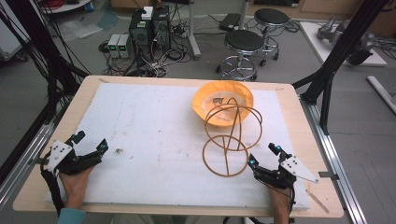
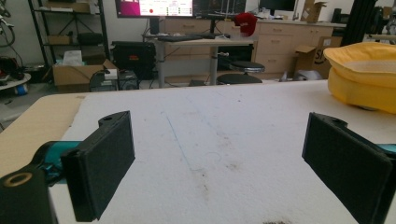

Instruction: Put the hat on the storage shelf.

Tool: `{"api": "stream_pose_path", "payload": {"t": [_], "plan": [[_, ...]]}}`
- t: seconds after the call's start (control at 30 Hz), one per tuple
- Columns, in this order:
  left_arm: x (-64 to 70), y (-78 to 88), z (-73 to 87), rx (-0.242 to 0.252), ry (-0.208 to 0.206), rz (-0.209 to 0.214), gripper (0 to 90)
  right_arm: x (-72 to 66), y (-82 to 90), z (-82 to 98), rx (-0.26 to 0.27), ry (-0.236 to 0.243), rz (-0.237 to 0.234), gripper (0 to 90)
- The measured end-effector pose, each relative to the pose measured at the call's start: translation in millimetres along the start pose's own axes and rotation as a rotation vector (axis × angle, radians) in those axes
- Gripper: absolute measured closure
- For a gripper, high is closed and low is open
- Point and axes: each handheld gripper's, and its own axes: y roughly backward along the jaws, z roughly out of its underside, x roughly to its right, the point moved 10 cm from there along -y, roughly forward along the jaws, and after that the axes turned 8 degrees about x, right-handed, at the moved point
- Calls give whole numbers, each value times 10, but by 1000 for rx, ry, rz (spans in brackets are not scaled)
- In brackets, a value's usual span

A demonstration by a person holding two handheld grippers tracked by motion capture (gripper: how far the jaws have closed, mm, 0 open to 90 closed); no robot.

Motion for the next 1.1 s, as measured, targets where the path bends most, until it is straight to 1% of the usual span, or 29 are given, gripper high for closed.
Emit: {"api": "stream_pose_path", "payload": {"t": [0.2,0.5,0.57,0.63,0.7,0.83,0.93,1.1], "plan": [[1,-6,5,-10,3,5,95,1,-2,-2,2,3,-2,114],[-4,-13,9,-17,4,2,95,-1,-3,-2,2,4,-3,115],[-11,-13,1,-19,-10,1,95,-1,-3,-2,2,4,-3,115],[-14,-12,-14,-19,-3,6,95,-1,-4,-1,1,3,-3,115],[-18,-16,-44,-23,-5,11,95,0,-4,0,0,3,-2,115],[34,-76,-166,-24,-7,39,95,0,-6,0,-2,6,-2,115],[98,-159,-301,-21,-20,63,95,-2,-8,0,0,4,-4,114],[233,-352,-512,-39,-68,105,95,-7,-6,4,-5,1,-6,115]]}}
